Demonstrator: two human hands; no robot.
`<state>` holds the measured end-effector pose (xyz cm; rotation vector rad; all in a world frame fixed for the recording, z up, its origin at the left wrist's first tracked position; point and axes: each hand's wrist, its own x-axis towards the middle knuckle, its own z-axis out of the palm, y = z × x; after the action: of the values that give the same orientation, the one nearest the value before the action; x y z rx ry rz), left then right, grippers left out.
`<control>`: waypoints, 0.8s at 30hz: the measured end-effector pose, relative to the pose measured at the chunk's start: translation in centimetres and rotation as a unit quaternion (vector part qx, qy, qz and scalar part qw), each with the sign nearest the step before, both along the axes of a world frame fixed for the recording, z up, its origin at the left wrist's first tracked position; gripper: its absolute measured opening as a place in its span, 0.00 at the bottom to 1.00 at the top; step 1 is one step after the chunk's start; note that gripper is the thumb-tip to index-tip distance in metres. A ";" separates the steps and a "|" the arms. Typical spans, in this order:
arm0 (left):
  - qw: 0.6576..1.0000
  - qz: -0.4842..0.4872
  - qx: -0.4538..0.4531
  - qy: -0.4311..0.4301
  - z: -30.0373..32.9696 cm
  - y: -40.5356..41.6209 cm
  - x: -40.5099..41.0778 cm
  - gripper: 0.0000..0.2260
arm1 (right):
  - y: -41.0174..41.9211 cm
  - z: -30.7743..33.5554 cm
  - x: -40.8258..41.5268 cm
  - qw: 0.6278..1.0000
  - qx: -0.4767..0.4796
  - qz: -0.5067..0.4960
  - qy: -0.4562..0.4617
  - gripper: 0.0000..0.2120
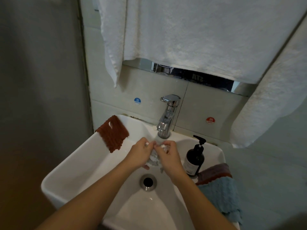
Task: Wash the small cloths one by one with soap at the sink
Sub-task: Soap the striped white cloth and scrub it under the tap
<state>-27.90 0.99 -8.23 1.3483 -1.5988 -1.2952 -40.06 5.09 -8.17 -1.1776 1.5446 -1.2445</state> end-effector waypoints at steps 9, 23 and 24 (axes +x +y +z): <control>0.998 0.021 -0.015 0.055 0.5 -1.3 3.3 0.06 | -0.8 -0.8 -1.6 0.989 -0.039 -0.047 0.136 0.05; 0.978 -0.109 0.031 0.176 4.0 0.2 2.8 0.04 | -0.6 -0.9 -0.4 0.991 -0.005 0.104 0.082 0.18; 0.979 -0.110 0.034 0.170 4.3 0.2 2.9 0.07 | -0.7 -0.9 -0.5 0.990 0.001 0.102 0.095 0.14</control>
<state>-24.96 1.18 -3.96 0.9412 -1.5018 -1.6264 -40.54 4.43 -9.06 -1.4487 1.5162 -1.0202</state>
